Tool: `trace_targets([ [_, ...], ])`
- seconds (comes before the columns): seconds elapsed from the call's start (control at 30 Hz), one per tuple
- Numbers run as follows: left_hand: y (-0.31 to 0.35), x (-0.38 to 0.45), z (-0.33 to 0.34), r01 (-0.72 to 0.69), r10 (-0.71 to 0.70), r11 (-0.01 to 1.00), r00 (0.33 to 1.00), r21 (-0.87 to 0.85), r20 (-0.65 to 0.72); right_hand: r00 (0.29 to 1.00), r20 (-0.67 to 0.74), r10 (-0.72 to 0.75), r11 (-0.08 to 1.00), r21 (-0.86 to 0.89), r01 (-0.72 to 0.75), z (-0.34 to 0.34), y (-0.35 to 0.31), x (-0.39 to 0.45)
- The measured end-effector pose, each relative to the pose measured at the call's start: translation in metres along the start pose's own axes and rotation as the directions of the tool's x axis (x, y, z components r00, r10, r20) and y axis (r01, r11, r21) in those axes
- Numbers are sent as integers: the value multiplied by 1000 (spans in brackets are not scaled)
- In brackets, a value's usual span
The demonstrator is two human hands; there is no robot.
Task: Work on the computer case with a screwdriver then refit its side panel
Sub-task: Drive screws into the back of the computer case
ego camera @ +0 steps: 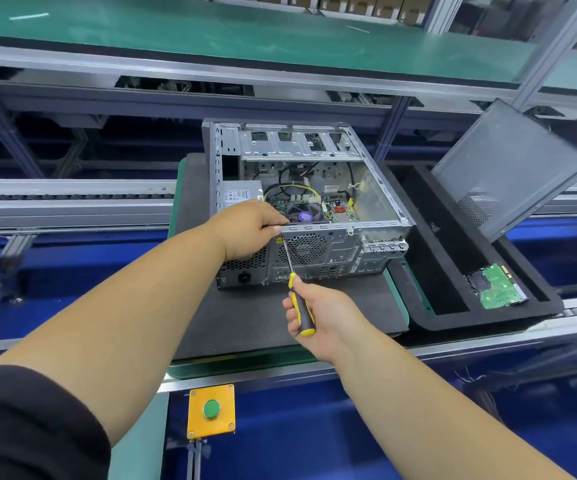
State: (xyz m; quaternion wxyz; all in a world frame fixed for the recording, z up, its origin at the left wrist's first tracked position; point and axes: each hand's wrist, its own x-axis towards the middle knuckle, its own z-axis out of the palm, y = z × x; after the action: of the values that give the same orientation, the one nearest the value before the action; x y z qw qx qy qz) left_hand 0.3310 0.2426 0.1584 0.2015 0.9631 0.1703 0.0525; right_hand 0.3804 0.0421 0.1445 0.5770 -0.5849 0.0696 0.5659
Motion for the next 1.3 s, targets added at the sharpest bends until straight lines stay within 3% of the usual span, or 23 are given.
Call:
trace_targets([
  [0.13,0,-1,0,-13,13,1000,1000,-11,-19,998,-54,44,997,-66,-47,-1,-2,2],
  [0.27,-1,-1,1,-14,13,1000,1000,-18,-24,996,-35,84,996,8,-84,2,-3,4],
  [0.57,-2,-2,2,-6,5,1000,1000,-22,-28,996,-78,37,997,-58,-41,5,0,5],
  [0.8,-2,-2,2,1,-1,1000,1000,4,-12,998,-65,20,999,38,-18,6,3,7],
  [1.13,-1,-2,2,-3,2,1000,1000,-16,-29,997,-77,3,993,-115,-12,2,3,4],
  [1.3,-1,-2,2,7,-9,999,999,-42,-40,997,9,75,997,30,-75,-1,-2,6],
])
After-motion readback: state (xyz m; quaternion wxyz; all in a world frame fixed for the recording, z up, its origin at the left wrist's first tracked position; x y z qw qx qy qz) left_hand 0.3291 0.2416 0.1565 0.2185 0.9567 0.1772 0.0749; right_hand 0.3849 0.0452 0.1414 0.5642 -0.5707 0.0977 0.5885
